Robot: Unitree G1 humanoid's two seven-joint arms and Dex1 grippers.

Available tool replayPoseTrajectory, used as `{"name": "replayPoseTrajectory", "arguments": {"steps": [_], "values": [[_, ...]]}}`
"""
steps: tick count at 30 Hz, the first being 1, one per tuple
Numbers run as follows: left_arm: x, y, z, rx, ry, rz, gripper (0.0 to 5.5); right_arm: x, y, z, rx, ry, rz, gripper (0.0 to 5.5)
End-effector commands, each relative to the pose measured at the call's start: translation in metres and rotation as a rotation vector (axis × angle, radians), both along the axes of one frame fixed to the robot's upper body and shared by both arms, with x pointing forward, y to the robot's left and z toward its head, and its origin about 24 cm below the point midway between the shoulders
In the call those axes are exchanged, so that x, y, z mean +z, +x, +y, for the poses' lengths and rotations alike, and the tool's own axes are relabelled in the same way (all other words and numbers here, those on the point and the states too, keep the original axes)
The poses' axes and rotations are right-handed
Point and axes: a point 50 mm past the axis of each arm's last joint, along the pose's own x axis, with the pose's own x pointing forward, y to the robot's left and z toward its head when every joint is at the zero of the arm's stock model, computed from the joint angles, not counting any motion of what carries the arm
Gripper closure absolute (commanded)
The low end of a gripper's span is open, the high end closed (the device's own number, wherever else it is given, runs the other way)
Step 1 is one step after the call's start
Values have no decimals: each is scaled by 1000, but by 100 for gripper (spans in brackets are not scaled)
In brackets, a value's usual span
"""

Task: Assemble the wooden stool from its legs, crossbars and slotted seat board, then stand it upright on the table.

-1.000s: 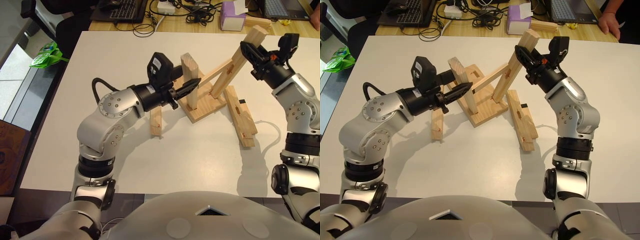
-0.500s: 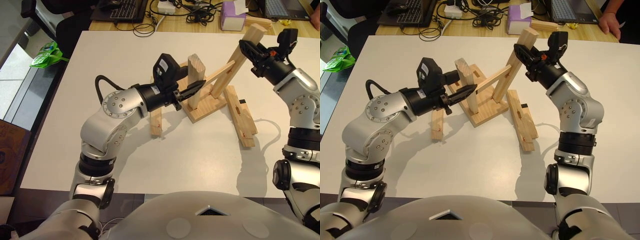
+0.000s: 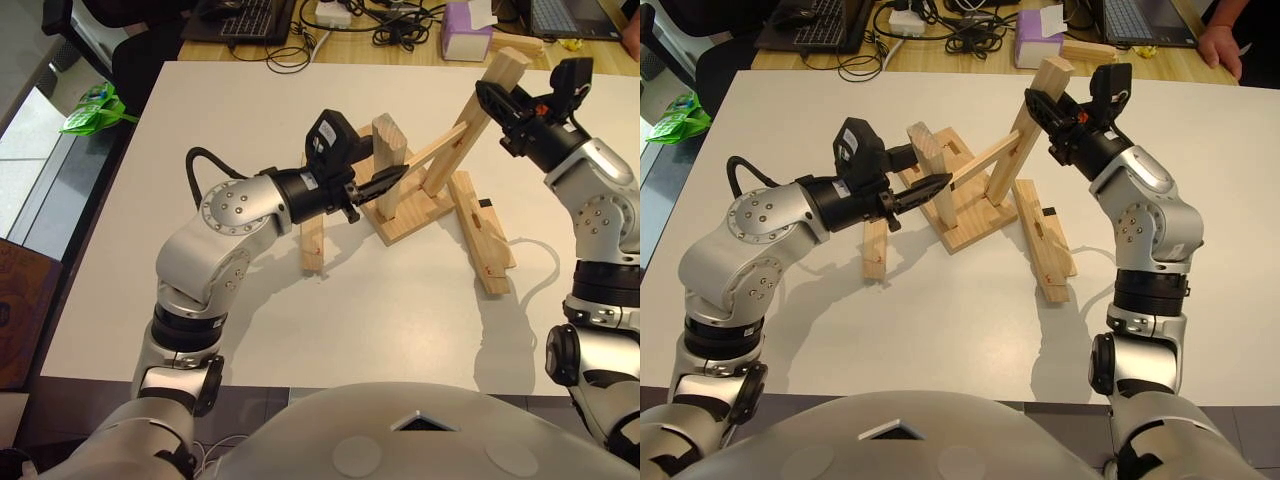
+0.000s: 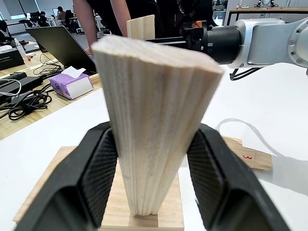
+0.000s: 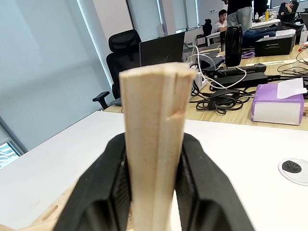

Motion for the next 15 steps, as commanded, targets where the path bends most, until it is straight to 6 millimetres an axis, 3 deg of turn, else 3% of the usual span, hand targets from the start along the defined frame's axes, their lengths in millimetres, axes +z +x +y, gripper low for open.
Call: {"name": "replayPoseTrajectory", "arguments": {"steps": [1, 6, 9, 15], "values": [[-5, -2, -10, -68, 12, 44, 340, -22, -5, 10, 57, -59, 89, 448], [-5, 0, -9, -56, 11, 41, 340, -18, -3, 10, 51, -69, 55, 448], [-5, 0, -8, -51, 10, 40, 340, -15, -4, 12, 73, -72, 40, 369], [-5, 1, -7, -35, 13, 37, 342, -13, -2, 8, 45, -74, 28, 280]]}}
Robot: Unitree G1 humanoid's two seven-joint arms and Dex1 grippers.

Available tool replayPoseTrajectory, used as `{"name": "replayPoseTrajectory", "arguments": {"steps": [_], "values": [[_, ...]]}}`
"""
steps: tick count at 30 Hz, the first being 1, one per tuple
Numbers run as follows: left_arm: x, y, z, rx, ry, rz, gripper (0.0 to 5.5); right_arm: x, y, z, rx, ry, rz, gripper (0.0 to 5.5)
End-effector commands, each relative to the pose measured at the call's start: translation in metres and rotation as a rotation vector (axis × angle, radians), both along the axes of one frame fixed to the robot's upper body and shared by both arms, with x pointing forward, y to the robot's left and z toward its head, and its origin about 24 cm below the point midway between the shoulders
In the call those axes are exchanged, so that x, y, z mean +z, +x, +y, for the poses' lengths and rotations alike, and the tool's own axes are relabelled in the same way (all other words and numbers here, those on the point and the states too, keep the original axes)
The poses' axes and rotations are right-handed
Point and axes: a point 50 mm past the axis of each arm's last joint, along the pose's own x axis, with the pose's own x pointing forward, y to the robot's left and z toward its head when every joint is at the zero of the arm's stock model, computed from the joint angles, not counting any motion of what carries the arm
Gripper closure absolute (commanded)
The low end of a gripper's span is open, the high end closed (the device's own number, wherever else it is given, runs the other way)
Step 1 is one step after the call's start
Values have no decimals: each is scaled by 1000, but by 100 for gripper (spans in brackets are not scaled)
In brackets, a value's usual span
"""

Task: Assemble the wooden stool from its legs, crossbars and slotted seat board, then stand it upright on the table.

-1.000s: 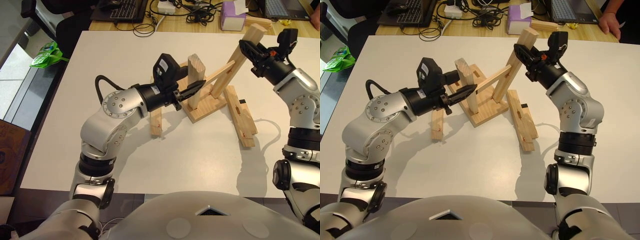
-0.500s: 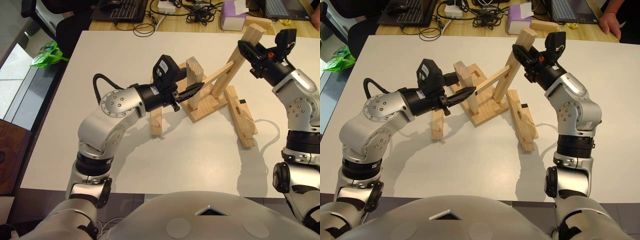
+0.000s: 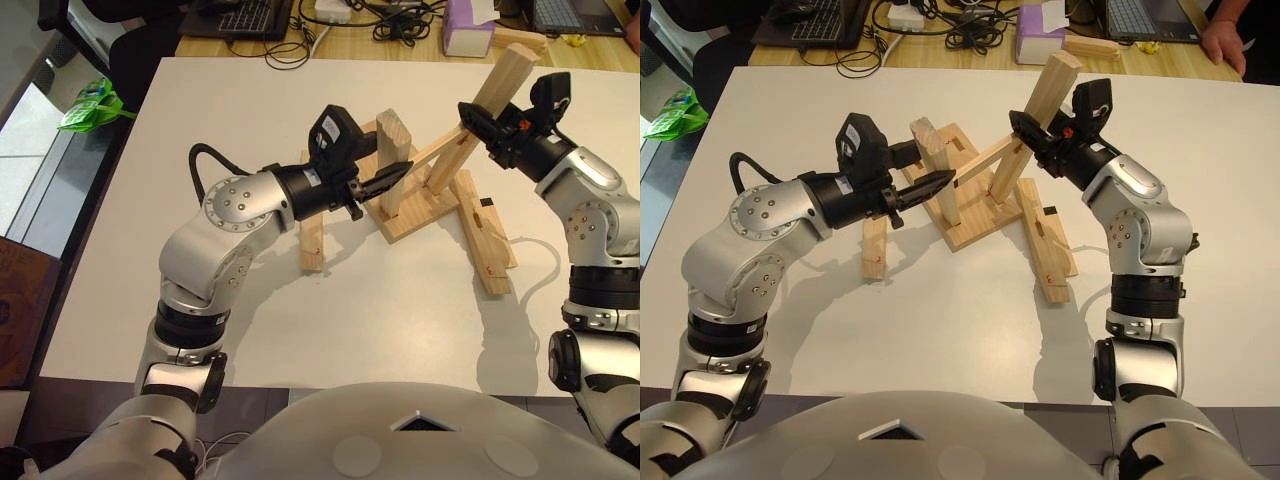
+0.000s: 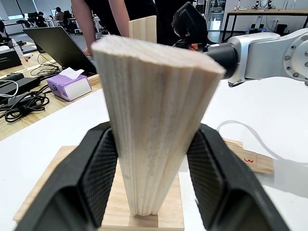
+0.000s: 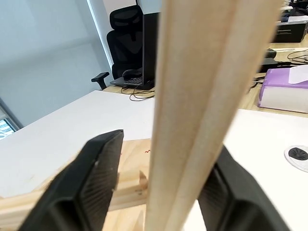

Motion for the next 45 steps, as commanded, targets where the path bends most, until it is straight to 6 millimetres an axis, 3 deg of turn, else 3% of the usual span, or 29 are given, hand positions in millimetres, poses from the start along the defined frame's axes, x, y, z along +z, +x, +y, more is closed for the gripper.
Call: {"name": "replayPoseTrajectory", "arguments": {"steps": [1, 6, 13, 22, 31, 33, 34, 36, 42, 43, 45], "values": [[-7, -1, -4, -27, 14, 48, 342, -1, 1, 1, -2, 0, 2, 280], [-7, 0, -3, -16, 15, 45, 342, 5, 2, -3, -27, 9, -26, 280], [-7, 2, -2, -1, 13, 41, 342, 32, 1, -19, -54, -8, -124, 280], [-5, 4, -2, 30, 16, 24, 342, 96, 21, -44, -83, -56, -277, 280], [-4, 6, -3, 32, 20, 15, 342, 162, 47, -43, -131, -18, -450, 280], [-4, 6, -3, 32, 19, 15, 342, 167, 50, -44, -133, -8, -459, 280], [-4, 6, -3, 31, 19, 16, 342, 166, 50, -43, -126, -10, -452, 280], [-4, 6, -3, 32, 18, 18, 342, 139, 50, -36, -78, -24, -357, 280], [-4, 4, -4, 35, 12, 24, 342, 8, 36, -21, 28, -109, 97, 280], [-4, 5, -4, 36, 13, 26, 342, -3, 34, -19, 35, -124, 127, 280], [-5, 5, -3, 36, 14, 30, 342, -4, 35, -18, 28, -120, 121, 280]]}}
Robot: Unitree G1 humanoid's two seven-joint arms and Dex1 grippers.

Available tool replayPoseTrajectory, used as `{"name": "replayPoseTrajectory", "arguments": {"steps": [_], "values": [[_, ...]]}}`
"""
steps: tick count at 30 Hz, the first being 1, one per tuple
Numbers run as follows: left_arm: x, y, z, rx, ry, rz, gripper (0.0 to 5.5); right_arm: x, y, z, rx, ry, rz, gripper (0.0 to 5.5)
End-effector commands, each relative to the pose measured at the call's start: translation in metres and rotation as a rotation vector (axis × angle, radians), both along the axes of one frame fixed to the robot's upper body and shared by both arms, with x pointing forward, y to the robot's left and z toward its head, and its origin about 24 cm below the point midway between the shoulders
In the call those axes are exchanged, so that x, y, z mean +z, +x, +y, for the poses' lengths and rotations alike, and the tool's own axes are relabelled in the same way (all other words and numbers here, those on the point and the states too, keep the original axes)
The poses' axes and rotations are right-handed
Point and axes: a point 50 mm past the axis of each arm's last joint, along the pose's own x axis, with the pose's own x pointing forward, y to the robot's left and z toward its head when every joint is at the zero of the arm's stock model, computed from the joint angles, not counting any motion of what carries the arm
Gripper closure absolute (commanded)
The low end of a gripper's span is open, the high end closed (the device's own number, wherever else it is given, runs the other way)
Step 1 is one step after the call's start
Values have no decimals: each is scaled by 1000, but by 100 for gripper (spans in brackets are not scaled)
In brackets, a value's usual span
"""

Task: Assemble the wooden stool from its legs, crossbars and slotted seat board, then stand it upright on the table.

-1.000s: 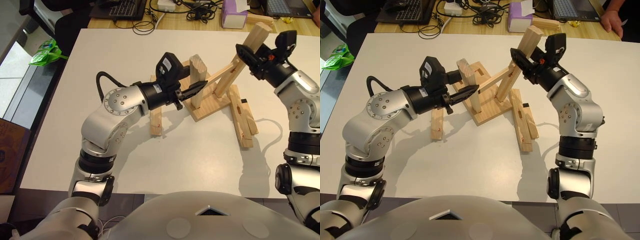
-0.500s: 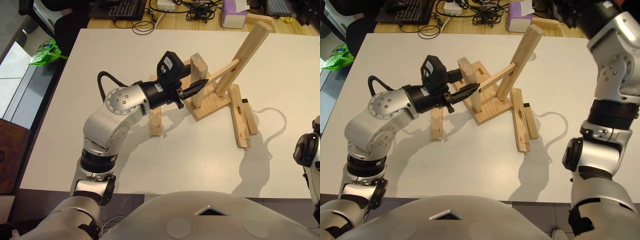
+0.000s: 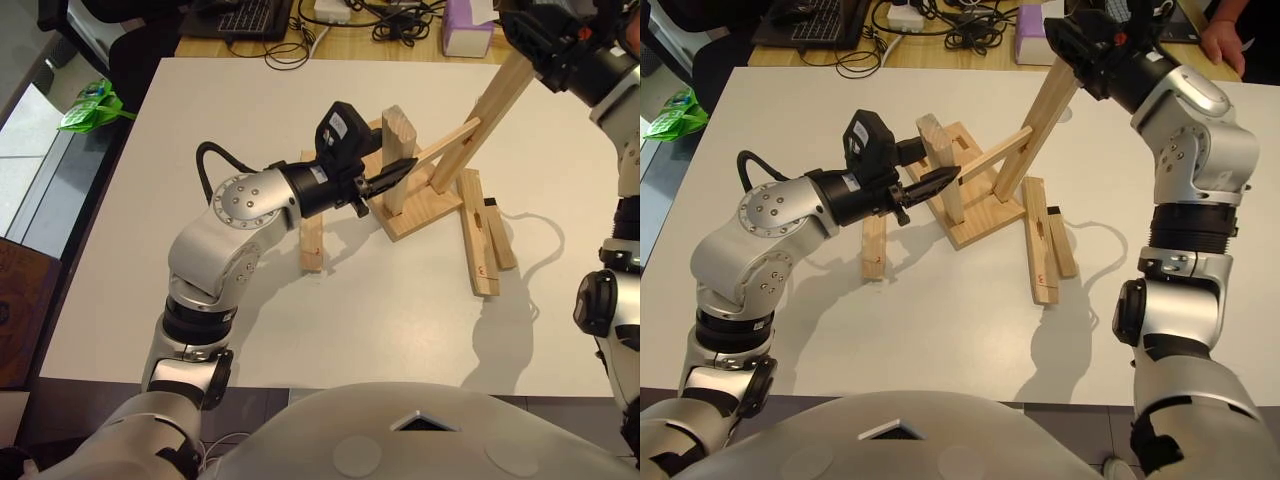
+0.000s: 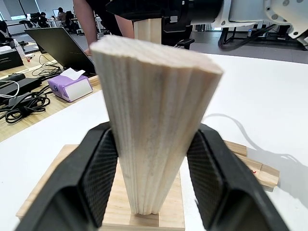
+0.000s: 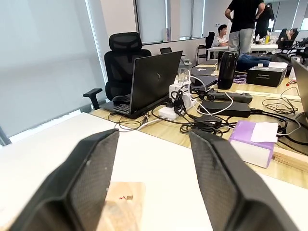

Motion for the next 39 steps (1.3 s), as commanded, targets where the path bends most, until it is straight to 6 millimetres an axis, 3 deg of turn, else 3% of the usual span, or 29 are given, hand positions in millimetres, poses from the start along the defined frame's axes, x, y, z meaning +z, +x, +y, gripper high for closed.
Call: {"name": "replayPoseTrajectory", "arguments": {"steps": [1, 4, 10, 16, 19, 22, 24, 26, 35, 39], "values": [[-4, 1, 0, 10, 15, 30, 342, -57, -6, 8, 20, -27, 215, 280], [-4, 3, 0, 17, 16, 28, 342, -29, 2, 6, 3, 3, 107, 280], [-5, 6, 1, 37, 10, 24, 342, 69, 11, 1, -7, 87, -188, 280], [-6, 4, 0, 35, 8, 22, 342, 123, 16, -10, -67, 153, -347, 280], [-6, 3, -1, 32, 6, 24, 342, 90, 26, -11, -54, 76, -231, 280], [-7, 2, -2, 30, 3, 26, 342, 21, 30, -3, 19, -69, 21, 280], [-7, 2, -3, 32, 1, 26, 342, -31, 18, 2, 99, -188, 194, 280], [-7, 2, -3, 33, -1, 26, 342, -47, 12, 3, 127, -223, 244, 280], [-8, 4, -5, 35, -7, 23, 342, 15, 24, -5, 44, -104, 2, 280], [-8, 4, -5, 41, -8, 21, 342, 92, 30, -13, 12, 121, -229, 280]]}}
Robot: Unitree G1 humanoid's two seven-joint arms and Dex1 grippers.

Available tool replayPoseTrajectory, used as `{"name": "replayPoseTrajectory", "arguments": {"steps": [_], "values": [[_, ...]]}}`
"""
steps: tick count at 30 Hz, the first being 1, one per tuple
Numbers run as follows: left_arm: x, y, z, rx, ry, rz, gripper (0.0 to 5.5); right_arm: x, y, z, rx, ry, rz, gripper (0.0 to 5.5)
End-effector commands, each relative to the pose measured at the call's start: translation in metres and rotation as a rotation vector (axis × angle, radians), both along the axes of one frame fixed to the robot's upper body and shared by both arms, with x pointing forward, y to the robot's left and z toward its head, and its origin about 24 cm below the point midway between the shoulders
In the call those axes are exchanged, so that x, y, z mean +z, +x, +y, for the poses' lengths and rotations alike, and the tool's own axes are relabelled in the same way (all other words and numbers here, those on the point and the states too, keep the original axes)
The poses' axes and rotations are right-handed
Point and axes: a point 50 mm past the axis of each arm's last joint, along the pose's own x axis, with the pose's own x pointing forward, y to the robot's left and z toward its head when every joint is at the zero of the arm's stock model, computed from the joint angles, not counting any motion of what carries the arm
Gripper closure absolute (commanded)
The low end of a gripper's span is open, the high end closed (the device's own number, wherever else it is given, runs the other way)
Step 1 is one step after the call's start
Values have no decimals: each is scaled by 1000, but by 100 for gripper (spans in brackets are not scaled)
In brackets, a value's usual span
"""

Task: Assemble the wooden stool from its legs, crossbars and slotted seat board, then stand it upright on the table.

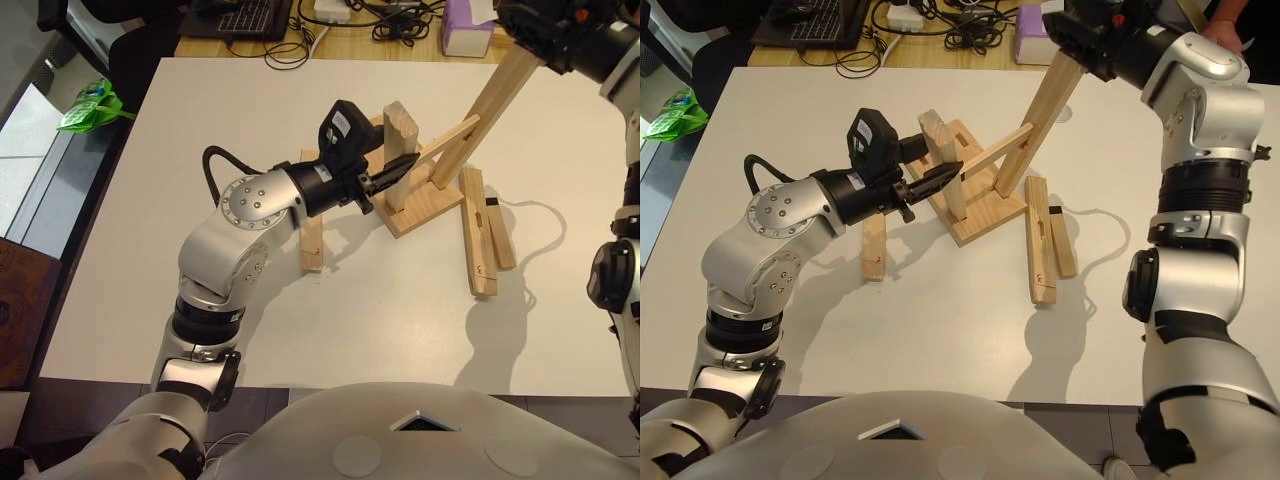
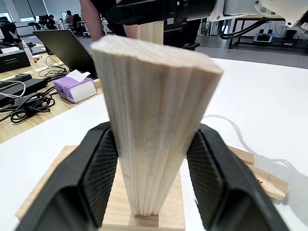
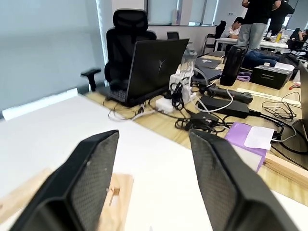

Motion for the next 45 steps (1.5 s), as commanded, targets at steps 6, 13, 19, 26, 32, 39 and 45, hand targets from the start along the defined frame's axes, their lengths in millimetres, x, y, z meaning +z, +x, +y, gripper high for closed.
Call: {"name": "replayPoseTrajectory", "arguments": {"steps": [6, 13, 19, 26, 32, 39, 45], "values": [[-7, -1, 0, 10, 13, 37, 342, 93, 1, 0, 46, 312, -248, 280], [-7, 0, -3, 10, 6, 41, 342, -31, -5, 33, 121, 245, 164, 280], [-8, -1, -2, 14, 9, 46, 342, -42, -8, 36, 89, 218, 193, 280], [-7, 1, -1, 15, 7, 44, 342, 55, -19, 52, 168, 287, -162, 280], [-6, 1, -2, 9, 9, 43, 342, 21, -33, 76, 145, 262, -51, 280], [-5, 1, -4, 4, 8, 41, 342, -103, -52, 77, 65, 85, 324, 280], [-5, 2, -4, 14, 1, 38, 342, -106, -45, 76, 1, 89, 311, 280]]}}
